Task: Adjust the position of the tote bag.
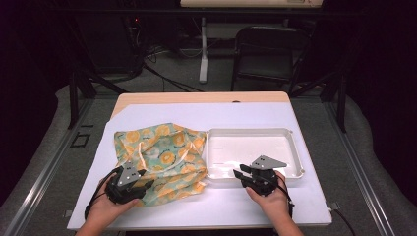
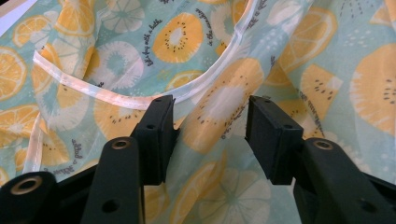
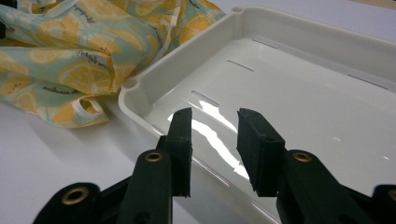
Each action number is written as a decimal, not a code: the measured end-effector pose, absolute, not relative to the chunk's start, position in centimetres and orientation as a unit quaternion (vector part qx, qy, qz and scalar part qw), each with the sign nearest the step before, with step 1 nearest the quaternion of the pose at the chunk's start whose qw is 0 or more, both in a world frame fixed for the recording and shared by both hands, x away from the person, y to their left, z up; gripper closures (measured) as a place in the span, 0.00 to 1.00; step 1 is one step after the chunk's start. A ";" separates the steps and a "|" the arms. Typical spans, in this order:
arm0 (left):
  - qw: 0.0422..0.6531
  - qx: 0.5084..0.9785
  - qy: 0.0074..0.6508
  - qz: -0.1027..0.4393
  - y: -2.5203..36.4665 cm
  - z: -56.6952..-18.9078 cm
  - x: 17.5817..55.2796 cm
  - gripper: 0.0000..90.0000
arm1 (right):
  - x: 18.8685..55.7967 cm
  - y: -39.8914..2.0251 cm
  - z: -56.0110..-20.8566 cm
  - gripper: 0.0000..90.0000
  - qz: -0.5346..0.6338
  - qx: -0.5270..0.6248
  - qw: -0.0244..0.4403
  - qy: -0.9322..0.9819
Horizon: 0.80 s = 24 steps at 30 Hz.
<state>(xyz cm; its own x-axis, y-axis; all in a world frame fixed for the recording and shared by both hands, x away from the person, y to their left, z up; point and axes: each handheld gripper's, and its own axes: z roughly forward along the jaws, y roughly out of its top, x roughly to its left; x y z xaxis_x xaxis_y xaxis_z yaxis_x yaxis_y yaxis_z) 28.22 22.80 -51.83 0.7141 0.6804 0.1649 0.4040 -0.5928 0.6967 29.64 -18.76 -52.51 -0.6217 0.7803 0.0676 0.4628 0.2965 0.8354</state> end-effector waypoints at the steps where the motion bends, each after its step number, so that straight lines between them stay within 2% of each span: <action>1: 0.325 0.868 0.312 0.210 22.8 -51.9 28.3 0.61 | 29.6 -18.8 -52.5 0.73 0.441 0.396 0.179 0.785; 14: 0.311 0.873 0.314 0.204 23.0 -52.1 28.5 0.72 | 29.7 -18.7 -52.6 0.72 0.444 0.395 0.175 0.785; 24: 0.315 0.868 0.317 0.216 23.3 -51.7 28.4 0.86 | 29.7 -18.8 -52.7 0.72 0.449 0.398 0.168 0.782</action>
